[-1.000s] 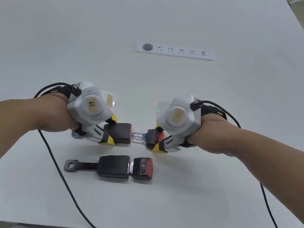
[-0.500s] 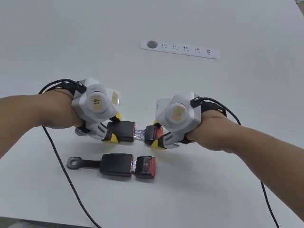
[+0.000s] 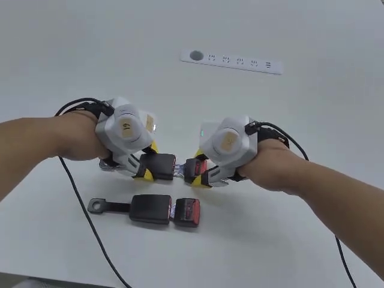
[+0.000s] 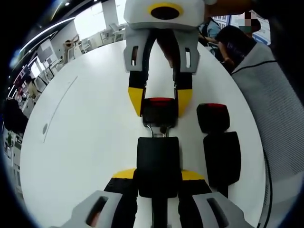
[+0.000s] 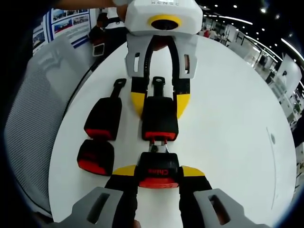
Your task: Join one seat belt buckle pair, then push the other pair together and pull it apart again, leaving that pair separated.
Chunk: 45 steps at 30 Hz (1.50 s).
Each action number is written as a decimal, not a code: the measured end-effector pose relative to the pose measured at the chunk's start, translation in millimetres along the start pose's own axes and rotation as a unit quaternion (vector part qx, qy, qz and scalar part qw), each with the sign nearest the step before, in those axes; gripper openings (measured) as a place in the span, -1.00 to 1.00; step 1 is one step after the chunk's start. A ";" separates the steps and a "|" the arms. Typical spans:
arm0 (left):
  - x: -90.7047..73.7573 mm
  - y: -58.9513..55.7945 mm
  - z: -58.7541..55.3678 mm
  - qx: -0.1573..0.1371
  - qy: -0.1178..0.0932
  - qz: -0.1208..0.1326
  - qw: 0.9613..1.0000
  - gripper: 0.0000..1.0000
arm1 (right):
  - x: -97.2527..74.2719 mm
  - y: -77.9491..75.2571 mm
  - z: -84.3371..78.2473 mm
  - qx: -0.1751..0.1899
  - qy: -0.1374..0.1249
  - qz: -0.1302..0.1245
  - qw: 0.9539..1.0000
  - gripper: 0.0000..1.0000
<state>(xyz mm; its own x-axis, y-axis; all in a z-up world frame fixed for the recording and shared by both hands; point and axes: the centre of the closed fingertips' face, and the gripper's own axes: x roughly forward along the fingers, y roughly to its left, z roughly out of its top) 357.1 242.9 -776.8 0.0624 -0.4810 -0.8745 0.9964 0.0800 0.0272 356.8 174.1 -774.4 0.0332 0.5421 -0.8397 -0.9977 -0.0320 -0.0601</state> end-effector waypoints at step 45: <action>-1.0 -0.4 0.8 -0.017 -0.013 -0.001 1.000 -0.34 | 4.7 -0.5 11.5 -0.005 0.022 0.004 1.000 -0.41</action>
<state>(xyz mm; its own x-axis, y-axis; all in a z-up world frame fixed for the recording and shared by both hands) 356.7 242.6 -775.6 0.0620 -0.5036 -0.8617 0.9940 0.1089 0.0078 356.8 186.3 -772.1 0.0279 0.5038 -0.8633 -0.9973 -0.0451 -0.0586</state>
